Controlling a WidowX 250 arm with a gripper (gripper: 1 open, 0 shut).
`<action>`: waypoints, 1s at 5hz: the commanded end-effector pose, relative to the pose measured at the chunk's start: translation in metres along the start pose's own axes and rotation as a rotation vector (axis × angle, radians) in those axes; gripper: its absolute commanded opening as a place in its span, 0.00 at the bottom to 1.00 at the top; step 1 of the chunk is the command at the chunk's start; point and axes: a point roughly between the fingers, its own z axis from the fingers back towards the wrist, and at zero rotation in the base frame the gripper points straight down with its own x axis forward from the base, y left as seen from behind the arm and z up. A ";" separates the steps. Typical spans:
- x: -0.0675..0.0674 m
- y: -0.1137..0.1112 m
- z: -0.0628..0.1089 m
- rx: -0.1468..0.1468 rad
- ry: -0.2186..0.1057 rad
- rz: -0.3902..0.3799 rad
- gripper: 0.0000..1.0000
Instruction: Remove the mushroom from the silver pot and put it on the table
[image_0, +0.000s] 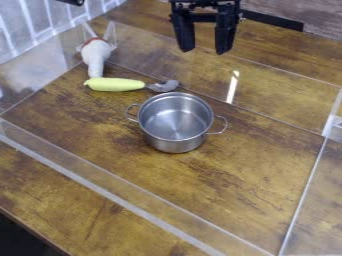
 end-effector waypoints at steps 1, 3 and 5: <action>0.007 0.002 0.032 0.011 -0.072 -0.009 1.00; 0.016 0.008 0.021 0.011 -0.033 -0.027 1.00; 0.014 0.011 0.035 -0.011 0.008 -0.099 1.00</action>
